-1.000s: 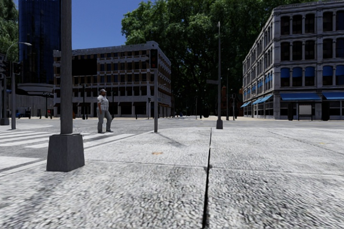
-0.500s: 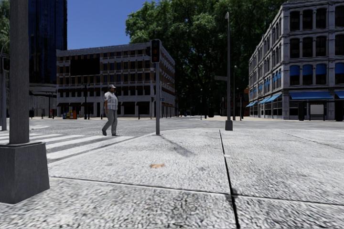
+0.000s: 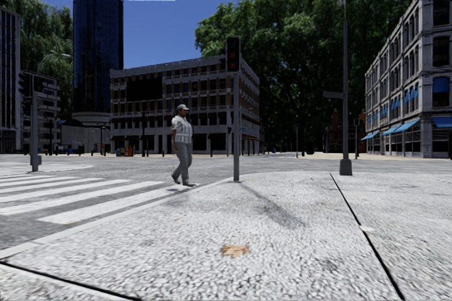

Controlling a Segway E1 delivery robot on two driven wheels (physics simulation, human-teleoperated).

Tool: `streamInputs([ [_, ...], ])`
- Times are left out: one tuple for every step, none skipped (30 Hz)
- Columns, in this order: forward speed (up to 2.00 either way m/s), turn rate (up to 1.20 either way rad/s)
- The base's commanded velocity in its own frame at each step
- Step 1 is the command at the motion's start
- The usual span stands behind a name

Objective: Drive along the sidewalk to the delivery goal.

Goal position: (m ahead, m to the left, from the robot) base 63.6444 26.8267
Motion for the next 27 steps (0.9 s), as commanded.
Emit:
streamInputs([
  [1.86, 0.42],
  [1.87, 0.43],
  [1.89, 0.46],
  [1.93, 0.49],
  [1.93, 0.49],
  [2.0, 0.53],
  [2.0, 0.54],
  [2.0, 0.55],
  [2.0, 0.55],
  [2.0, 0.55],
  [2.0, 0.57],
  [2.0, 0.57],
  [2.0, 0.58],
  [2.0, 0.59],
  [2.0, 0.6],
  [2.0, 0.6],
  [2.0, 0.61],
  [2.0, 0.62],
  [2.0, 0.62],
  [2.0, 0.62],
  [2.0, 0.62],
  [2.0, 0.62],
  [2.0, 0.62],
  [2.0, 0.62],
  [2.0, 0.62],
  [2.0, 0.62],
  [2.0, 0.62],
])
